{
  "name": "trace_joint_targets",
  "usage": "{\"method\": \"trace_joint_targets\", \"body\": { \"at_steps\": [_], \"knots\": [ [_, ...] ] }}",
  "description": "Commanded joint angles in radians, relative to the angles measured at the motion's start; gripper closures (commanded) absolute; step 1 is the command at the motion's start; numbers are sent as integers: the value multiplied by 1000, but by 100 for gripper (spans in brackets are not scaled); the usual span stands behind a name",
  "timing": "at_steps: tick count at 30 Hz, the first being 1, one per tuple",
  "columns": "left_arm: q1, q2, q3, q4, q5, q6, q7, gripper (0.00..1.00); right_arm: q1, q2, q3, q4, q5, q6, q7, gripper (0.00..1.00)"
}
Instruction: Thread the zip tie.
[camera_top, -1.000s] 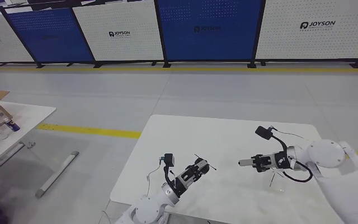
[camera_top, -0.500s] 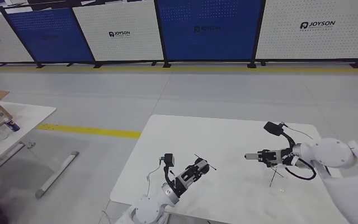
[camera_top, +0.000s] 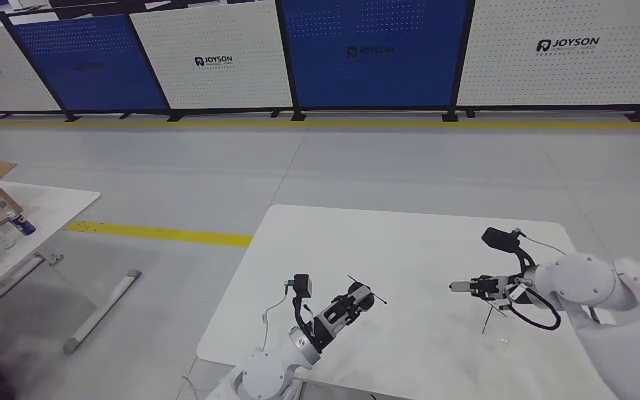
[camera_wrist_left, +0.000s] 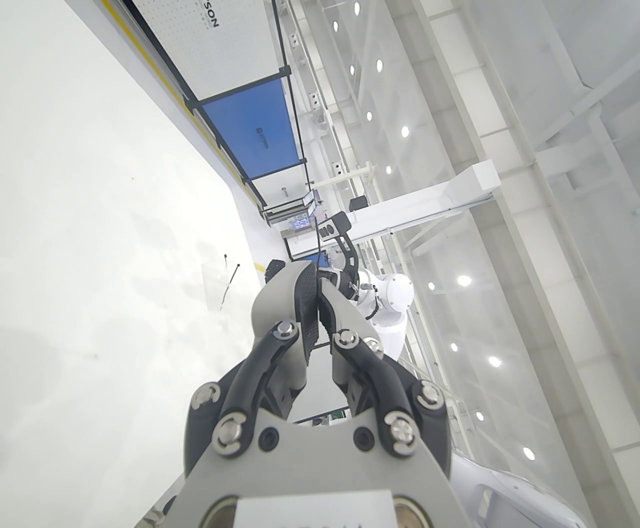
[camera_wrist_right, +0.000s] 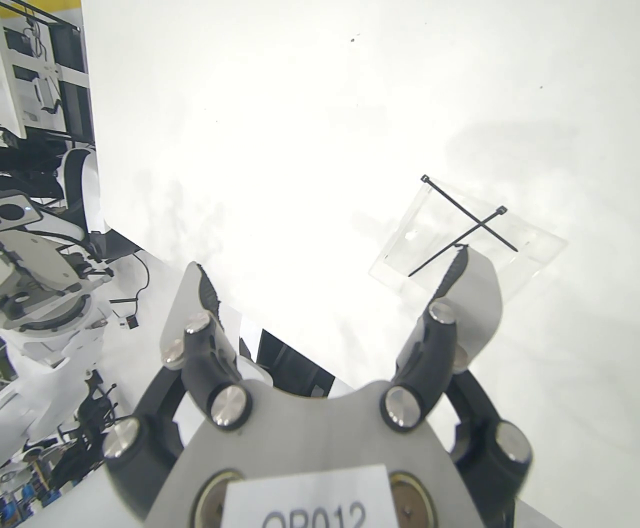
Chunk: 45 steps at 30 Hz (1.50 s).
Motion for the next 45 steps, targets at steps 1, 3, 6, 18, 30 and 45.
{"method": "trace_joint_targets", "body": {
  "at_steps": [1, 3, 6, 18, 30, 45],
  "knots": [
    [0, 0, 0, 0, 0, 0, 0, 100, 0, 0, 0, 0, 0, 0, 0, 0],
    [0, 0, 0, 0, 0, 0, 0, 100, 0, 0, 0, 0, 0, 0, 0, 0],
    [0, 0, 0, 0, 0, 0, 0, 100, -12, 0, -9, 7, -7, -14, -12, 0],
    [0, 0, 0, 0, 0, 0, 0, 100, 4, -1, -15, 57, -44, 75, -36, 0],
    [0, 0, 0, 0, 0, 0, 0, 100, 11, -20, -20, 125, -128, 86, -51, 0],
    [0, 0, 0, 0, 0, 0, 0, 100, 2, -35, -17, 128, -137, 47, -52, 0]
  ]
}}
